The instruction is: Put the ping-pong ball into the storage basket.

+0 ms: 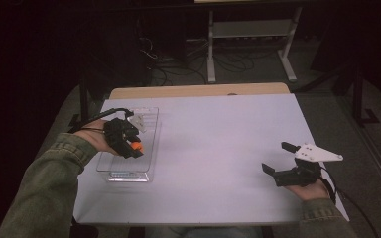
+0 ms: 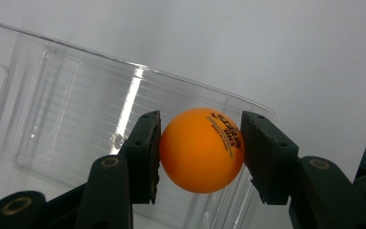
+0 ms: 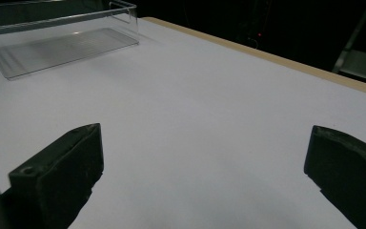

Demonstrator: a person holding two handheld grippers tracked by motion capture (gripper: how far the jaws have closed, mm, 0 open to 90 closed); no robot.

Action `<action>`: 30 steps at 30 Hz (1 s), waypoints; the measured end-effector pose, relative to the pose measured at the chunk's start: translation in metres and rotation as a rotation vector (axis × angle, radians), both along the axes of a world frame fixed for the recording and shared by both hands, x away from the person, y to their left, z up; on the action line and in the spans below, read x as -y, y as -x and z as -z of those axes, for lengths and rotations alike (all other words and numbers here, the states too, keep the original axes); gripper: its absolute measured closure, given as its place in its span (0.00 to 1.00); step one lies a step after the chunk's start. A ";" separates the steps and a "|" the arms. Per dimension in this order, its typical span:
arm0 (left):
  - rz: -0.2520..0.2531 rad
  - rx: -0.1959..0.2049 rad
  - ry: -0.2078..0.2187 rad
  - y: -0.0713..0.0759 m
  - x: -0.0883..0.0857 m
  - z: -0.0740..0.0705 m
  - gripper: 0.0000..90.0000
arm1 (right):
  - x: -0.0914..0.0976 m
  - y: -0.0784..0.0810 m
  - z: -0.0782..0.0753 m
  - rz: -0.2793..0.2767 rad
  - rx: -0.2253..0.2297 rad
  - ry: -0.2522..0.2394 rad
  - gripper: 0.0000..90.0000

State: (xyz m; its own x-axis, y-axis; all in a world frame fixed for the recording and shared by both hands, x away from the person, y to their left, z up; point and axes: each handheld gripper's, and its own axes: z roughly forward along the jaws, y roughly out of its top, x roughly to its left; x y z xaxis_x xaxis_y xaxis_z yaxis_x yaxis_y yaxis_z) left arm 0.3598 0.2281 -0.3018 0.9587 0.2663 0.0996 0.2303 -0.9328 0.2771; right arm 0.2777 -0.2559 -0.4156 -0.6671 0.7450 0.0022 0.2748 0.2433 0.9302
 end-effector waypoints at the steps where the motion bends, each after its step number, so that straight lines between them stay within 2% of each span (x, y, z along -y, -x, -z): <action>1: 0.004 -0.001 0.000 0.000 0.001 0.001 0.56 | 0.000 0.000 0.000 0.000 0.000 0.000 0.00; 15: 0.004 -0.020 -0.051 0.000 0.001 0.025 0.56 | 0.000 0.001 0.000 -0.001 0.001 0.001 0.00; 26: 0.002 -0.040 -0.063 0.000 0.001 0.041 0.56 | -0.001 0.001 0.000 -0.006 -0.001 0.006 0.00; 30: 0.007 -0.042 -0.053 -0.002 0.003 0.045 0.56 | -0.001 0.001 0.000 -0.004 0.000 0.005 0.00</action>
